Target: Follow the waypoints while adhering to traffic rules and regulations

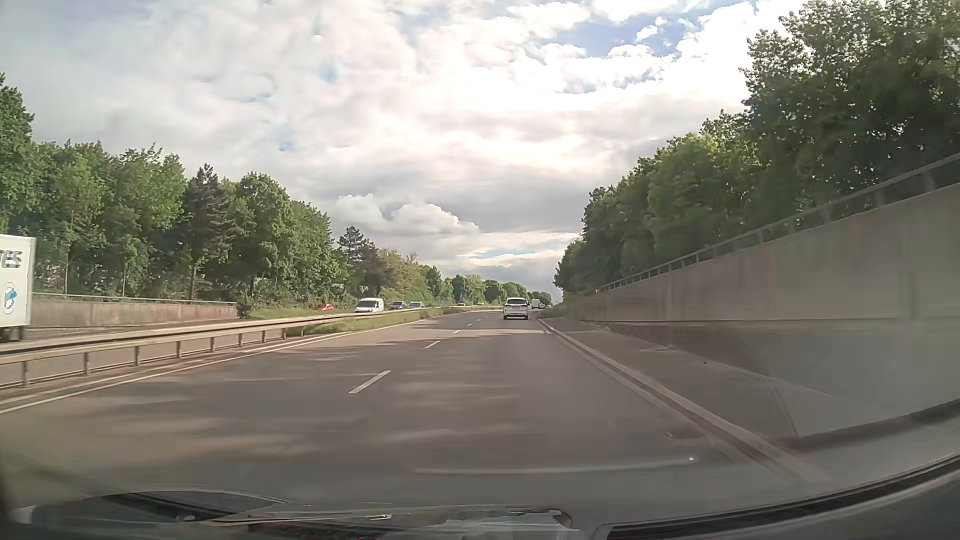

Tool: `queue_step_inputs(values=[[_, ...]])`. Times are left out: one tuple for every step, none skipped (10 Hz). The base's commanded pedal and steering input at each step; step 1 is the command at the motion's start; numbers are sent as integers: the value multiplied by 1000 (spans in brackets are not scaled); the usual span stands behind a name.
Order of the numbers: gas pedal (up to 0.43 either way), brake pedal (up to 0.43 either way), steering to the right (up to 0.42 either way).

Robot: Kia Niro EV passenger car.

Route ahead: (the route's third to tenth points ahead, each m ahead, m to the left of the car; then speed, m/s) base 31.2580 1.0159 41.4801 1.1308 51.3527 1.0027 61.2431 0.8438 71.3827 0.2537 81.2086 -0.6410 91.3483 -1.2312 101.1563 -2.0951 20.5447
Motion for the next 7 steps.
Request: queue_step_inputs(values=[[177,0,5],[177,0,5],[177,0,5],[177,0,5],[177,0,5],[177,0,5],[177,0,5]])
